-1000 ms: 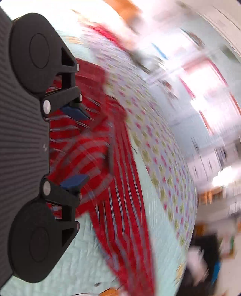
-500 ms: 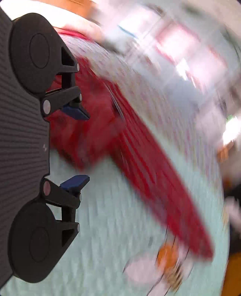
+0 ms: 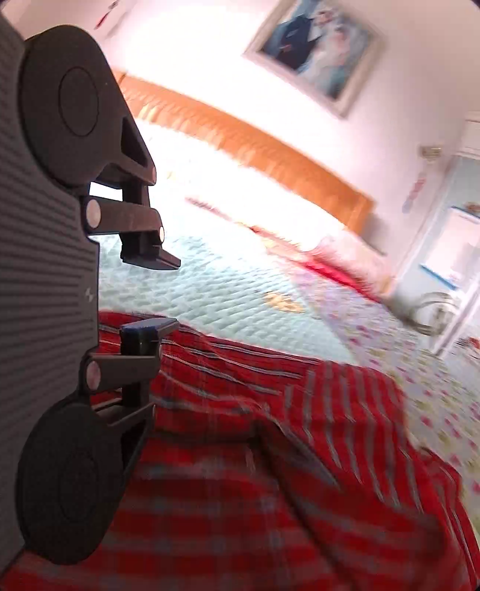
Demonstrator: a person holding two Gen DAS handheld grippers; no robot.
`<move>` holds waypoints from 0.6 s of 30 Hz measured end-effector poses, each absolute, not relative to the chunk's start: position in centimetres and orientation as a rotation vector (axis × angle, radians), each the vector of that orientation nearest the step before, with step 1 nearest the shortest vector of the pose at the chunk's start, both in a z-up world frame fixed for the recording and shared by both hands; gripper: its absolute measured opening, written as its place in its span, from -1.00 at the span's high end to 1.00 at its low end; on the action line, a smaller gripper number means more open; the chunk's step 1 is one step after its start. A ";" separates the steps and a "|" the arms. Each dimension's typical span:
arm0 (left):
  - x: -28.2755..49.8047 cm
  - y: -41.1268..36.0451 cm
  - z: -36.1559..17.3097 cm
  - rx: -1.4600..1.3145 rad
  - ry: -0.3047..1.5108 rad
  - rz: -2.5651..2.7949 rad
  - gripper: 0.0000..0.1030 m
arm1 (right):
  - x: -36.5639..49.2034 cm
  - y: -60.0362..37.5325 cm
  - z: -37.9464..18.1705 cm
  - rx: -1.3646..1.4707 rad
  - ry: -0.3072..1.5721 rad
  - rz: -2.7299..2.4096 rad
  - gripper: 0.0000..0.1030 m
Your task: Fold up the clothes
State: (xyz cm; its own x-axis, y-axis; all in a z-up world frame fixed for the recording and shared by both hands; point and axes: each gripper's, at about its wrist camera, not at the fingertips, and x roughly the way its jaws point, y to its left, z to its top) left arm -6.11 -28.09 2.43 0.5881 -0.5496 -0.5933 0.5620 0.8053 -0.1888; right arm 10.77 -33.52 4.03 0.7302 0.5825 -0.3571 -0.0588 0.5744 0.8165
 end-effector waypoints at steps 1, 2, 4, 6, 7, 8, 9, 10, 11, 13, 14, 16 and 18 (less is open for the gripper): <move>-6.8 -27.4 2.2 -0.013 0.683 -0.623 -0.48 | 11.9 -32.9 3.8 0.863 0.677 0.407 0.44; -7.5 -26.7 1.7 -0.046 0.682 -0.599 -0.50 | 13.1 -32.5 3.6 0.850 0.690 0.398 0.43; -9.1 -26.0 0.9 -0.052 0.676 -0.572 -0.50 | 15.4 -32.2 3.1 0.861 0.697 0.388 0.43; -10.1 -26.0 0.8 -0.023 0.650 -0.560 -0.53 | 18.0 -32.9 3.0 0.873 0.688 0.367 0.42; -10.4 -26.1 0.8 -0.017 0.644 -0.556 -0.53 | 19.4 -33.2 3.0 0.877 0.683 0.354 0.42; -10.5 -26.0 0.6 -0.021 0.636 -0.555 -0.54 | 20.8 -33.6 3.0 0.887 0.672 0.337 0.42; -10.4 -25.9 0.3 -0.034 0.631 -0.559 -0.56 | 22.3 -34.3 3.0 0.906 0.652 0.312 0.42; -10.3 -25.8 0.1 -0.050 0.627 -0.565 -0.57 | 23.7 -35.0 2.9 0.924 0.631 0.287 0.42; -10.3 -25.6 -0.1 -0.069 0.624 -0.570 -0.57 | 25.1 -35.7 2.9 0.943 0.611 0.262 0.42; -10.2 -25.1 -0.3 -0.111 0.618 -0.580 -0.57 | 27.3 -36.9 3.1 0.949 0.577 0.213 0.42; -10.1 -24.8 -0.5 -0.134 0.618 -0.586 -0.57 | 28.3 -37.4 3.1 0.944 0.566 0.195 0.42; -10.0 -24.0 -0.7 -0.185 0.625 -0.600 -0.57 | 29.9 -37.9 2.9 0.922 0.562 0.180 0.42; -9.8 -23.5 -0.7 -0.232 0.622 -0.610 -0.57 | 31.3 -38.1 2.9 0.854 0.565 0.155 0.41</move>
State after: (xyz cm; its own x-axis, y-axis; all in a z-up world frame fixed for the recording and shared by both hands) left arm -9.85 -23.45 -0.73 0.6457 -0.5980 -0.4749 0.4630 0.8011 -0.3792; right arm 31.26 -38.10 2.90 0.8431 0.3491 -0.4090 0.0918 0.6560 0.7491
